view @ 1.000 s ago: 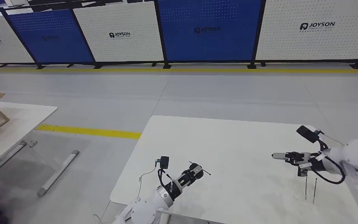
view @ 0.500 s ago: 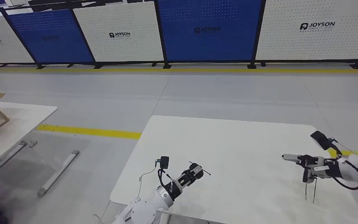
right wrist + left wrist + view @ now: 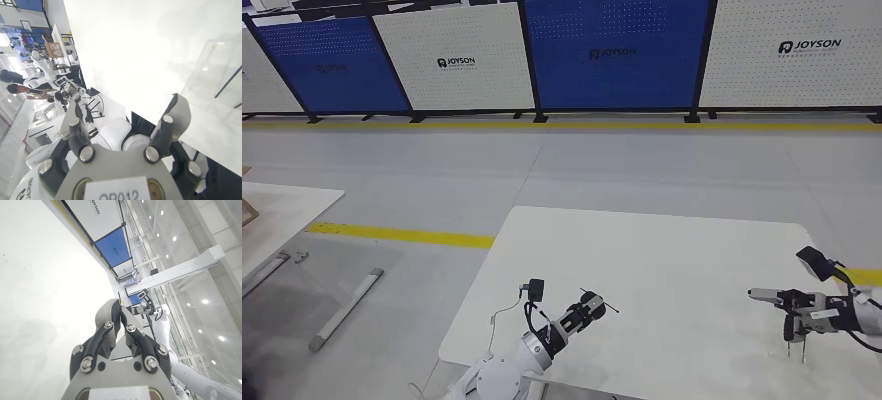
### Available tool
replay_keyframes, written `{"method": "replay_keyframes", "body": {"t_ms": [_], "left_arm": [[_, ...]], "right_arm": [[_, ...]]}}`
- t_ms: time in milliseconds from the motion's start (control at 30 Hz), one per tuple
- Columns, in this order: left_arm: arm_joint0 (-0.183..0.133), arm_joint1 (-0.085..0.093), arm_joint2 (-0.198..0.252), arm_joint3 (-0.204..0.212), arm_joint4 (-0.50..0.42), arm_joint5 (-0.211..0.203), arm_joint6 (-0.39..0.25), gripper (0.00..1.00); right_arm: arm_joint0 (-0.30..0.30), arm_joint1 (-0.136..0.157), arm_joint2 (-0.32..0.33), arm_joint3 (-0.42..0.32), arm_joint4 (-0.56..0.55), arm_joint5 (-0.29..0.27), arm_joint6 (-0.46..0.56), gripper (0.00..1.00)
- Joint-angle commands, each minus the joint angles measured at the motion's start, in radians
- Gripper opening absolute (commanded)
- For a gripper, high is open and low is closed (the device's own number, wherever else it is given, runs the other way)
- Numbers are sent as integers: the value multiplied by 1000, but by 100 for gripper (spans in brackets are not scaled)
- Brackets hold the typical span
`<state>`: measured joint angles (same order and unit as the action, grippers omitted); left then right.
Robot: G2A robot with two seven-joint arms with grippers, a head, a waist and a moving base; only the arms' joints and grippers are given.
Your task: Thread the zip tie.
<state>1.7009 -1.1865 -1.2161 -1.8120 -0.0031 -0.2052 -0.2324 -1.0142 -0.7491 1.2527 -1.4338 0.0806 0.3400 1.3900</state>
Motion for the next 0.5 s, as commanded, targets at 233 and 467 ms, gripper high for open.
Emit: {"method": "replay_keyframes", "body": {"t_ms": [233, 467], "left_arm": [[0, 0, 0, 0, 0, 0, 0, 0], [0, 0, 0, 0, 0, 0, 0, 0]], "right_arm": [[-15, 4, -1, -6, -57, 0, -52, 100], [0, 40, -43, -41, -121, -36, 0, 100]]}}
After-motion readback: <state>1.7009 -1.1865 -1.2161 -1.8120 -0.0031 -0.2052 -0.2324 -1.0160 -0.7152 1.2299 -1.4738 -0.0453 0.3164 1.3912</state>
